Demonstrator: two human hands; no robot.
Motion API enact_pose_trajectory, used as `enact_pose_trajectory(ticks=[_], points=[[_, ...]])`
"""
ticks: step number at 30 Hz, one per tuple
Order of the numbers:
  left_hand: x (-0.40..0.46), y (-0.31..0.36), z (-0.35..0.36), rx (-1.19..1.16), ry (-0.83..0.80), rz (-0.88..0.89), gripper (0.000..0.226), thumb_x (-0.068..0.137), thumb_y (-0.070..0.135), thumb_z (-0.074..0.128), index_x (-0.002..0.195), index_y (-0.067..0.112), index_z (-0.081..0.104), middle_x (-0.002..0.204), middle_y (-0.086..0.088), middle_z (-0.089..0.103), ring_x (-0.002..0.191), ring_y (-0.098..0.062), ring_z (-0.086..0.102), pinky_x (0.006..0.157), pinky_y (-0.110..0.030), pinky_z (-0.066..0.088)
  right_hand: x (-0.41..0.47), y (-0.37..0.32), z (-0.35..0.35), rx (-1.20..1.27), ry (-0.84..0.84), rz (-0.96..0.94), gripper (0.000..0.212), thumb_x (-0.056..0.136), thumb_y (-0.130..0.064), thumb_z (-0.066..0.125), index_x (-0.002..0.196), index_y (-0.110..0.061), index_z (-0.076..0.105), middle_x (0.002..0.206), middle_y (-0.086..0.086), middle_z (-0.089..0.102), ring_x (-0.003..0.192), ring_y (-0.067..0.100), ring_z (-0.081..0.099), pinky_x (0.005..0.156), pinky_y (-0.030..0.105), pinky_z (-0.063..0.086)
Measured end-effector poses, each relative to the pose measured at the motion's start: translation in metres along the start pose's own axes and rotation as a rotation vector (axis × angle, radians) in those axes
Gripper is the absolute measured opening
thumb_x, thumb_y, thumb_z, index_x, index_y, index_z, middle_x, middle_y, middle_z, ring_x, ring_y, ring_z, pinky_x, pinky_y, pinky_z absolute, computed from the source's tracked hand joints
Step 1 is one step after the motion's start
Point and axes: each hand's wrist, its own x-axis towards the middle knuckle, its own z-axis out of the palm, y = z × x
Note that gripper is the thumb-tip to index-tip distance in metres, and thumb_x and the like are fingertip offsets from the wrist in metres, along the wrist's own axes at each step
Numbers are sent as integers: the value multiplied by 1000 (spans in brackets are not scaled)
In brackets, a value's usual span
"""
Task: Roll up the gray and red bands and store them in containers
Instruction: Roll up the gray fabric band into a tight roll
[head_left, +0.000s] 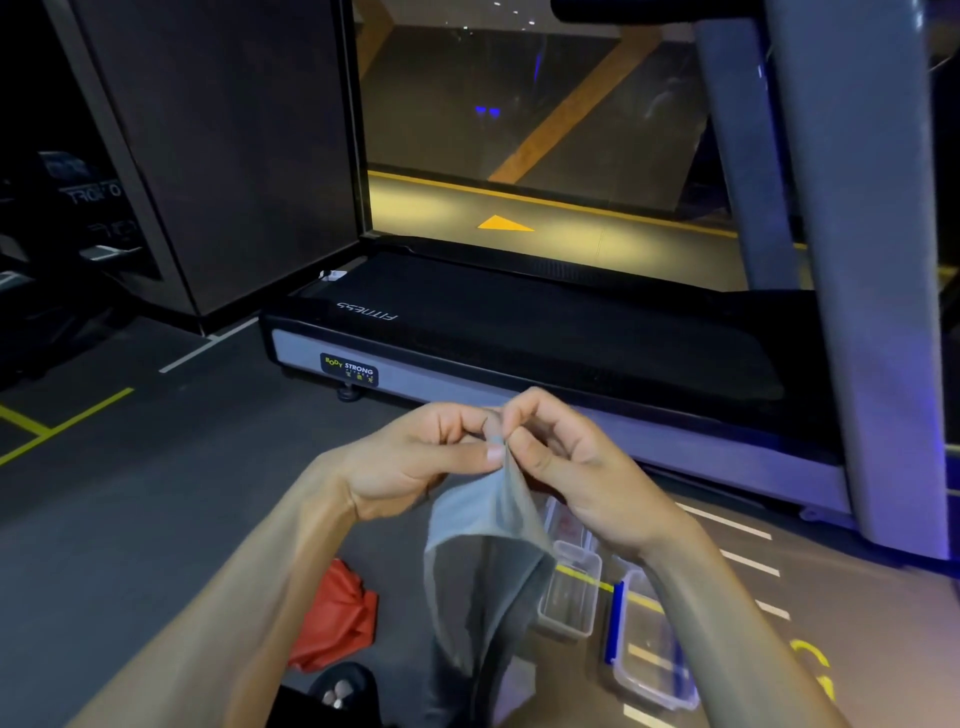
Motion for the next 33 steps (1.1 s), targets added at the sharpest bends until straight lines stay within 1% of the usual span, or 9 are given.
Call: enact_pose_trajectory(ticks=[2,4,7,10,15,20,25,29,33], points=[[-2,3,0,73,35,-31,24,97,11,64,84,-7,56,71,-3,60,69,-11,55,76,-19,44,0,2,-6,-116,3,14,6,104,-22,54,100,-19,58,89,3,55,79,19,48,73,34,44],[-4,6,1,169,68,-66,15,98,6,57,83,6,60,56,15,51,52,3,42,55,-9,35,-1,0,-13,-237,-21,12,7,104,-24,56,99,-19,59,80,11,50,73,20,43,70,35,38],[-7,1,-4,332,63,-142,9,100,13,61,94,7,66,62,5,53,59,-4,45,59,-16,39,-4,-5,-20,-106,41,4,7,99,-23,60,94,-19,62,69,7,45,66,12,40,62,25,34],[-11,-4,-3,400,25,-231,8,98,14,64,93,11,69,72,-2,67,69,-12,62,65,-26,55,-5,-10,-28,187,153,-11,16,90,-34,73,92,-22,64,76,4,45,66,13,41,59,33,30],[-9,-4,-2,381,86,-77,9,96,15,68,89,16,74,71,-10,63,67,-12,55,63,-21,48,-7,-11,-39,355,177,-16,31,84,-37,81,95,-16,61,86,9,45,71,15,46,62,24,43],[-10,-5,-4,345,90,-5,8,89,25,77,85,19,73,77,-11,67,71,-19,52,65,-24,42,-11,-13,-44,382,204,1,3,93,-17,60,91,-15,62,84,8,46,67,14,48,60,23,45],[-4,-8,-2,380,198,55,13,79,22,82,79,13,72,72,-6,69,66,-11,57,62,-18,43,-14,-15,-47,392,197,6,5,93,-14,57,90,-14,61,82,7,47,64,12,51,57,22,47],[-2,-12,-7,467,327,90,17,78,31,85,78,18,74,71,-12,68,66,-13,59,62,-27,43,-16,-15,-48,350,201,6,3,90,-18,61,88,-16,63,81,5,47,63,10,48,57,21,45],[-1,-17,-6,520,283,60,19,84,37,80,86,19,76,77,-4,74,68,-12,60,62,-29,44,-16,-13,-47,309,200,21,4,90,-20,63,90,-16,63,81,5,47,64,10,47,58,22,43]])
